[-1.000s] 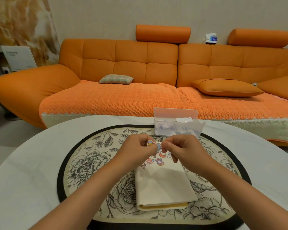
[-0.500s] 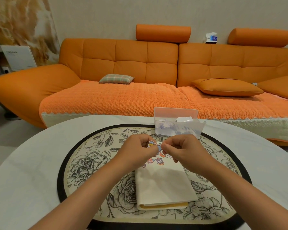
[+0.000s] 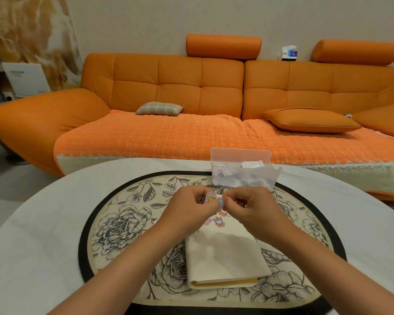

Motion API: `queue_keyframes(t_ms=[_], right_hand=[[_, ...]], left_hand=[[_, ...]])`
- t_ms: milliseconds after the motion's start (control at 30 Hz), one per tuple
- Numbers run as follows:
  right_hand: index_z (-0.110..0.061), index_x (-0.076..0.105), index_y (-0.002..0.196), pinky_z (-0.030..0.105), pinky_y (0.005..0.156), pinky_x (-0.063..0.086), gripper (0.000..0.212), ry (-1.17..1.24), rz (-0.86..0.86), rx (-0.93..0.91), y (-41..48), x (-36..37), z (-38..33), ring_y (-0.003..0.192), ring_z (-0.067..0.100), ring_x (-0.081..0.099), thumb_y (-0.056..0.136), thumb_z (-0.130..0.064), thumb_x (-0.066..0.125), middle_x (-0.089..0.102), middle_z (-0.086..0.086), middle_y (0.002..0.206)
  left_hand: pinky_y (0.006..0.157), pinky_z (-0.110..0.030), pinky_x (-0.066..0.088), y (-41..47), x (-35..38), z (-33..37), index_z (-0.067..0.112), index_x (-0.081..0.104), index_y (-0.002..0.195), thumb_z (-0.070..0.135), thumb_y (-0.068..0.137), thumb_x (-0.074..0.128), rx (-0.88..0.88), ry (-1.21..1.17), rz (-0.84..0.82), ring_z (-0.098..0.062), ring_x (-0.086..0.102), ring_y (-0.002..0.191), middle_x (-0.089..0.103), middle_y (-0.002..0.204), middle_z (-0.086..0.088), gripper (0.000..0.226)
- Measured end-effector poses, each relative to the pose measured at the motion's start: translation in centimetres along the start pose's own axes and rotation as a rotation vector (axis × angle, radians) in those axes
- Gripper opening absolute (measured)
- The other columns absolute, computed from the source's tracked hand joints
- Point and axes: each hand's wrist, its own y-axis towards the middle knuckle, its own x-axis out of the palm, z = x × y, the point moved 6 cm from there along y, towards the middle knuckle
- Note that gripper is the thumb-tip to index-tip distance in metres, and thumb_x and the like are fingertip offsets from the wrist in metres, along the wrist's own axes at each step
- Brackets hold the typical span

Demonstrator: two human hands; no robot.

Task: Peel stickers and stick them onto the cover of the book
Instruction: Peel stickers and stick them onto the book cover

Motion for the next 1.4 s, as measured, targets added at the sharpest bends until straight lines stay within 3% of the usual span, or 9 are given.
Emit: queue_keyframes(t_ms=[167, 333, 533, 633, 767, 933, 1100, 1233, 1400], right_hand=[[-0.022, 0.078, 0.072, 0.018, 0.047, 0.035, 0.025, 0.135, 0.002, 0.082, 0.2, -0.5, 0.1, 0.043, 0.009, 0.043, 0.095, -0.025, 0.066, 0.06, 0.008, 0.05], [-0.019, 0.077, 0.073, 0.021, 0.048, 0.039, 0.022, 0.129, -0.008, 0.103, 0.2, -0.4, 0.1, 0.045, 0.008, 0.049, 0.093, -0.021, 0.069, 0.062, -0.009, 0.05], [-0.027, 0.076, 0.074, 0.029, 0.051, 0.036, 0.025, 0.062, -0.024, 0.047, -0.1, -0.1, 0.0, 0.049, 0.01, 0.045, 0.095, -0.022, 0.063, 0.058, -0.005, 0.051], [-0.026, 0.076, 0.074, 0.027, 0.05, 0.034, 0.027, 0.026, -0.029, 0.02, -0.1, 0.1, -0.1, 0.049, 0.009, 0.043, 0.096, -0.021, 0.062, 0.055, -0.003, 0.05], [-0.029, 0.072, 0.069, 0.02, 0.047, 0.034, 0.032, 0.083, -0.021, 0.066, 0.0, 0.0, 0.1, 0.044, 0.006, 0.042, 0.097, -0.018, 0.062, 0.054, -0.007, 0.045], [-0.021, 0.074, 0.07, 0.022, 0.049, 0.04, 0.027, 0.101, 0.069, 0.096, 0.2, -0.5, 0.7, 0.044, 0.011, 0.048, 0.095, -0.023, 0.064, 0.058, 0.005, 0.048], [-0.024, 0.074, 0.071, 0.02, 0.049, 0.041, 0.024, 0.112, 0.127, 0.105, 0.1, -0.5, 0.9, 0.044, 0.009, 0.05, 0.094, -0.024, 0.066, 0.059, 0.003, 0.047], [-0.026, 0.076, 0.078, 0.02, 0.049, 0.041, 0.017, 0.043, 0.172, 0.082, 0.1, -0.7, 0.8, 0.044, 0.006, 0.05, 0.093, -0.026, 0.067, 0.061, -0.009, 0.049], [-0.029, 0.076, 0.085, 0.012, 0.05, 0.037, 0.01, -0.124, 0.209, 0.007, -0.2, -0.7, 0.2, 0.054, 0.003, 0.053, 0.091, -0.025, 0.069, 0.058, -0.032, 0.059]], left_hand=[[0.061, -0.033, 0.044, -0.1, -0.3, 0.3, 0.017, 0.07, 0.073, 0.026, 0.084, 0.071, -0.01, -0.021, 0.047, -0.015, 0.055, 0.061, 0.068, 0.07, -0.011, 0.014], [0.061, -0.033, 0.042, -0.1, -0.3, 0.2, 0.017, 0.066, 0.07, 0.034, 0.078, 0.069, -0.008, -0.03, 0.006, -0.016, 0.05, 0.06, 0.061, 0.064, -0.006, 0.019], [0.06, -0.033, 0.044, -0.3, -0.1, 0.6, 0.022, 0.067, 0.068, 0.033, 0.08, 0.07, 0.007, 0.005, -0.006, -0.015, 0.054, 0.059, 0.068, 0.071, -0.013, 0.016], [0.06, -0.033, 0.044, -0.3, 0.0, 0.6, 0.023, 0.067, 0.067, 0.034, 0.079, 0.071, 0.001, 0.013, -0.007, -0.014, 0.054, 0.058, 0.065, 0.062, -0.005, 0.017], [0.06, -0.035, 0.045, -0.4, -0.1, 0.6, 0.02, 0.068, 0.071, 0.039, 0.076, 0.07, -0.005, 0.015, 0.007, -0.016, 0.055, 0.059, 0.068, 0.072, -0.014, 0.02], [0.063, -0.027, 0.049, -1.0, -1.2, 1.6, 0.034, 0.064, 0.09, 0.038, 0.08, 0.077, 0.112, 0.203, 0.251, -0.004, 0.057, 0.072, 0.063, 0.083, 0.014, 0.017], [0.062, -0.028, 0.045, -1.9, -1.1, 3.0, 0.033, 0.056, 0.09, 0.034, 0.08, 0.08, 0.362, 0.397, 0.385, -0.004, 0.049, 0.074, 0.052, 0.083, 0.013, 0.025], [0.058, -0.031, 0.049, -2.0, -1.0, 2.7, 0.033, 0.052, 0.087, 0.031, 0.082, 0.079, 0.27, 0.269, 0.362, -0.009, 0.056, 0.063, 0.059, 0.08, 0.013, 0.028], [0.063, -0.041, 0.062, -1.6, 0.0, 1.4, 0.025, 0.073, 0.085, 0.027, 0.087, 0.075, -0.012, -0.082, 0.213, -0.013, 0.072, 0.066, 0.073, 0.078, 0.006, 0.004]])
